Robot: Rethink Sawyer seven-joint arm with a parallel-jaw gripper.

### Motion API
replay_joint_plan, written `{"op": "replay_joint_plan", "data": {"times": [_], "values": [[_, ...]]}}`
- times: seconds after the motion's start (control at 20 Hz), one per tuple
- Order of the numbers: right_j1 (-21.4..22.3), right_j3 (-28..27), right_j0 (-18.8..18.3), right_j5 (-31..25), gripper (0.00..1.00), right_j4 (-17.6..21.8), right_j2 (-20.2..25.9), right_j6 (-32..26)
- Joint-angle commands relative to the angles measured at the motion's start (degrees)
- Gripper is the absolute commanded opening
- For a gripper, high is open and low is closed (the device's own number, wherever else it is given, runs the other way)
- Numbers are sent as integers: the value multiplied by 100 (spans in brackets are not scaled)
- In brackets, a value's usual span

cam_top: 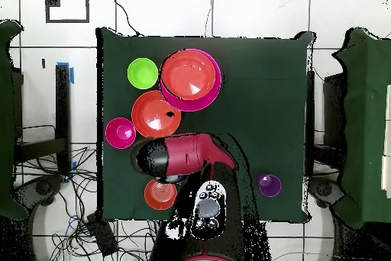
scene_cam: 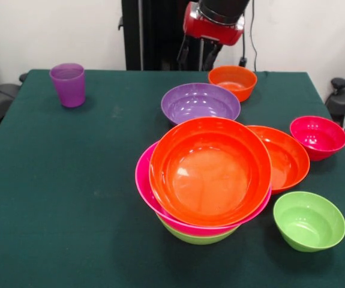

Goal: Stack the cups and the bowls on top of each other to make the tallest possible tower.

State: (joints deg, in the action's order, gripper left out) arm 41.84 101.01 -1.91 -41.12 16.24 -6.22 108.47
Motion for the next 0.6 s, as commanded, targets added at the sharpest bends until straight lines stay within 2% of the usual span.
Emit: {"op": "replay_joint_plan", "data": {"times": [0.05,0.25,0.6], "values": [[-336,-91,-113,283,100,-26,208,631],[-390,-25,-81,451,100,-17,206,728],[-704,-160,241,682,100,-88,138,1137]]}}
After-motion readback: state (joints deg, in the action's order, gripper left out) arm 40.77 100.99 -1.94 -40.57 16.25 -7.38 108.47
